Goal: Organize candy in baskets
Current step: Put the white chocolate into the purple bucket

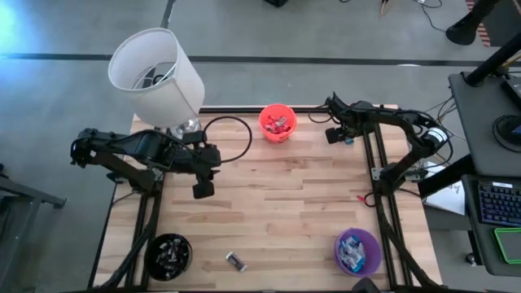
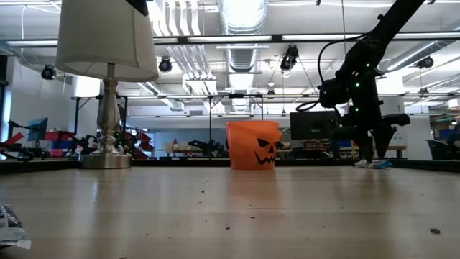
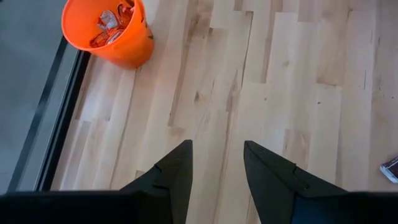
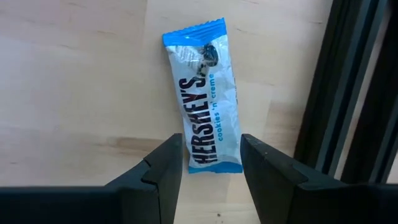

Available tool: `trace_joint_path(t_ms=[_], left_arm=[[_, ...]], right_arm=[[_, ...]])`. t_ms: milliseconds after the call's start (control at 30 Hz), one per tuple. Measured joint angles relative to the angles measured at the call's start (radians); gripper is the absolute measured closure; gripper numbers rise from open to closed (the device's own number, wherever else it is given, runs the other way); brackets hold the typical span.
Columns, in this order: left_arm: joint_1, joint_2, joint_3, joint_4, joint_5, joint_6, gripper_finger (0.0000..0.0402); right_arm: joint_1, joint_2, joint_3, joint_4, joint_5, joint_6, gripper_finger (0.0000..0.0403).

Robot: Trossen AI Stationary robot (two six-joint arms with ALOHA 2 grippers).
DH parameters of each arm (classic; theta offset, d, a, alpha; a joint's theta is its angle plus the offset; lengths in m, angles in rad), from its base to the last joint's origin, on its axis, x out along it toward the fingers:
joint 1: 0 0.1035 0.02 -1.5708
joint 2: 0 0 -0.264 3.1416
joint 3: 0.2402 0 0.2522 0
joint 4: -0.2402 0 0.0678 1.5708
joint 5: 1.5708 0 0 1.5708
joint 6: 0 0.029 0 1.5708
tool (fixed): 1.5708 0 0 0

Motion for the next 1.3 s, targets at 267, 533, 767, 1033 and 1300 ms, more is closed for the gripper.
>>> trace_joint_path(t_ms=[267,533,767,1033,1300], left_arm=[[0.001,0.0,0.0,0.0,0.0,0.0,0.0276],[0.001,0.0,0.0,0.0,0.0,0.0,0.0276],[0.001,0.0,0.0,0.0,0.0,0.0,0.0276],[0.001,0.0,0.0,0.0,0.0,0.0,0.0276],[0.0,0.0,0.0,0.0,-0.044,0.033,0.0276]], right_arm=[[-0.001,0.0,-0.009,0.008,-0.003,0.021,0.025],[0.0,0.07,-0.008,0.013,-0.02,0.045,0.0251],[0.003,0.082,-0.005,0.021,-0.011,0.054,0.0283],[0.003,0.079,-0.002,0.032,-0.008,0.053,0.0364],[0.004,0.066,-0.002,0.009,-0.013,0.057,0.038]])
